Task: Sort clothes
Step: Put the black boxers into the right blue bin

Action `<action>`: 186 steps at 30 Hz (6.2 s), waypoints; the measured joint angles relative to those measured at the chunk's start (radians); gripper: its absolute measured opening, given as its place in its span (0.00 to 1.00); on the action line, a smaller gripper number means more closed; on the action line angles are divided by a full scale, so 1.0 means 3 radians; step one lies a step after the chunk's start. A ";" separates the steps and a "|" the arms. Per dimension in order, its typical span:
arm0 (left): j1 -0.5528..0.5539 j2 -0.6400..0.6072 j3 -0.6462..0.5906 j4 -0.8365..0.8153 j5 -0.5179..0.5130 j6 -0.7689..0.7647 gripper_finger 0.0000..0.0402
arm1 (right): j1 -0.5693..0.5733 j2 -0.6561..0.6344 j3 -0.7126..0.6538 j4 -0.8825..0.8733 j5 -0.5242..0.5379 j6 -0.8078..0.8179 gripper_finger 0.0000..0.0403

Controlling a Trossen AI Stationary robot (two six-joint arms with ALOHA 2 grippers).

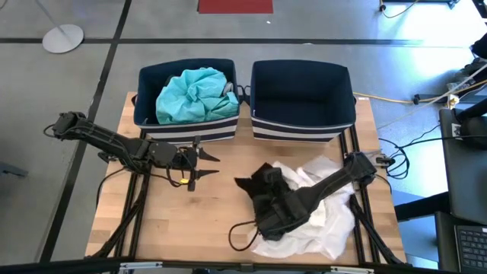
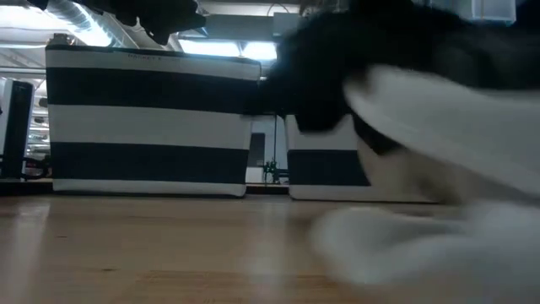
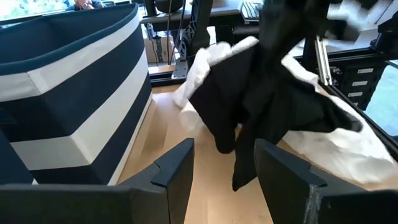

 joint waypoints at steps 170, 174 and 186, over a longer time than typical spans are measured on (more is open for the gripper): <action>0.0183 0.1710 0.0050 0.2527 0.0211 0.0393 0.47 | 0.0505 -0.1001 0.0687 0.0960 0.0902 -0.0662 0.05; 0.0294 0.1988 0.0224 0.2601 0.0211 0.0361 0.47 | 0.0505 -0.0983 0.0687 0.0961 0.0877 -0.0708 0.05; 0.0422 0.2402 0.0532 0.2518 0.1069 0.0205 0.43 | 0.0505 -0.0984 0.0687 0.0969 0.0842 -0.0710 0.05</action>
